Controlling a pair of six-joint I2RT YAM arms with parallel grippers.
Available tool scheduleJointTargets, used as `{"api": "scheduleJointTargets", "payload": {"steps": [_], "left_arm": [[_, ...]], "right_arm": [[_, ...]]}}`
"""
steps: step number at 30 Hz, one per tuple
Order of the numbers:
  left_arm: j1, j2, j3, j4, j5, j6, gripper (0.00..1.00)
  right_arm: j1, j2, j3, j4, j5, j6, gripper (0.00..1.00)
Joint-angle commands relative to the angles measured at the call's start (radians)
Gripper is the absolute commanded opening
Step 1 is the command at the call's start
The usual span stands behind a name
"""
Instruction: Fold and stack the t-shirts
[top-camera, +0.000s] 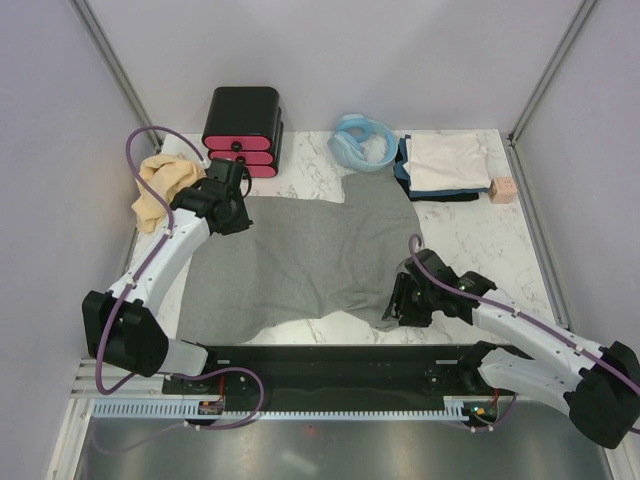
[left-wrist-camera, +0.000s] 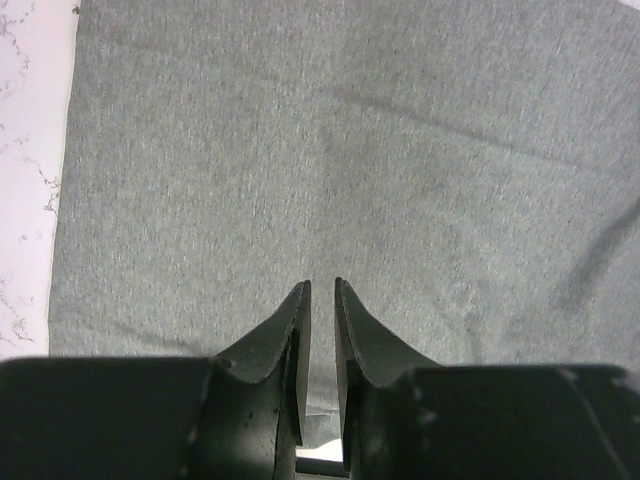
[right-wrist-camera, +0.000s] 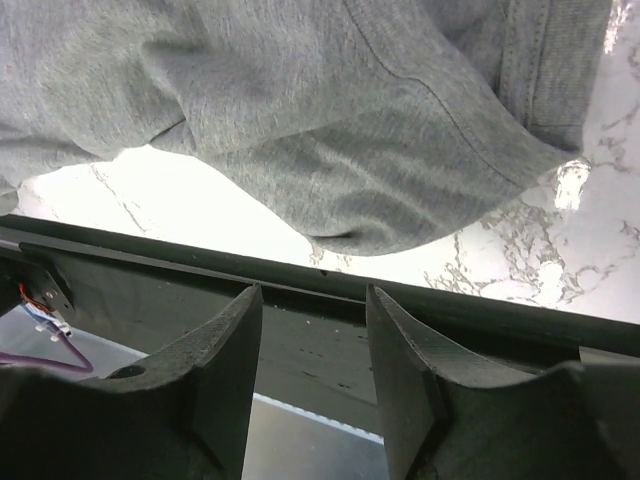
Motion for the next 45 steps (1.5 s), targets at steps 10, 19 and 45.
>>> {"api": "scheduleJointTargets", "payload": {"steps": [10, 19, 45], "left_arm": [[-0.004, -0.006, -0.004, 0.004, -0.01, 0.034, 0.22], [-0.004, -0.014, -0.01, 0.002, -0.026, 0.047, 0.22], [-0.004, -0.005, -0.014, 0.004, -0.024, 0.046, 0.22]], "right_arm": [[0.003, -0.04, -0.123, 0.057, -0.022, 0.056, 0.54], [0.003, 0.021, -0.168, 0.156, -0.002, 0.065, 0.54], [0.017, 0.123, -0.082, 0.11, 0.084, 0.013, 0.0]]}}
